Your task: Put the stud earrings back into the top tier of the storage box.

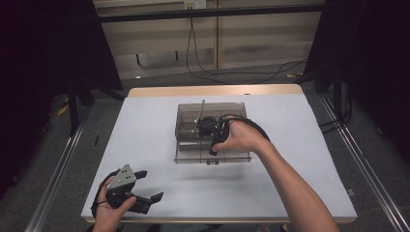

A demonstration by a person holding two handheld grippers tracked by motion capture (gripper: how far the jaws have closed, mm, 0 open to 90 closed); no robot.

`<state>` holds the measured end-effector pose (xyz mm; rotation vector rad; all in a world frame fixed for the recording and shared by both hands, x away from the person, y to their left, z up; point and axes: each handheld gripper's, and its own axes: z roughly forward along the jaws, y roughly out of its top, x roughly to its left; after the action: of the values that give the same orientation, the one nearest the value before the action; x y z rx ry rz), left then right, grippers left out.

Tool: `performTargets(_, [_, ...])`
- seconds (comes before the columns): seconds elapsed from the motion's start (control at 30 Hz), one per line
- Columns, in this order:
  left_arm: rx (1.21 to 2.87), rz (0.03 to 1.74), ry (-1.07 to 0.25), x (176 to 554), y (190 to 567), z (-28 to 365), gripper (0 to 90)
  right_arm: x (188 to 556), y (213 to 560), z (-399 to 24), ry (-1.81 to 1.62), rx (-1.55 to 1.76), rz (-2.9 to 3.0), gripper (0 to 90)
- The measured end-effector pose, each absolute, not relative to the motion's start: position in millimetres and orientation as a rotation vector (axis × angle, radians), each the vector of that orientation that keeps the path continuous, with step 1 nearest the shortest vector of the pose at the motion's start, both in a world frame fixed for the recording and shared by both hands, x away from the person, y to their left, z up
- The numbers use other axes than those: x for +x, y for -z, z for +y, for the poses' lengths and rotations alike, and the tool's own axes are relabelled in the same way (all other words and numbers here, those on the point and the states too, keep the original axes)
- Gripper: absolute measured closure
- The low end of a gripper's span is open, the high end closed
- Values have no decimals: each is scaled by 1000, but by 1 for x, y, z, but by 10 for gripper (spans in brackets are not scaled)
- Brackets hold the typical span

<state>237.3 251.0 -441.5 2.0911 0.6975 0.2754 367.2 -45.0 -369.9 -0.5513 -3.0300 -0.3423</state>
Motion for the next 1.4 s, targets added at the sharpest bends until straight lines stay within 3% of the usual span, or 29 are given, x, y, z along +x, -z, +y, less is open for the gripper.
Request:
performTargets(0.67, [2096, 702, -276, 237, 442, 251, 59, 372, 378, -46, 328, -577, -3058, 861])
performTargets(0.9, [2096, 702, -273, 237, 442, 251, 59, 370, 370, -49, 396, -597, -3057, 776])
performTargets(1.4, [2097, 694, -273, 237, 442, 250, 60, 362, 361, -70, 591, -659, -3003, 776])
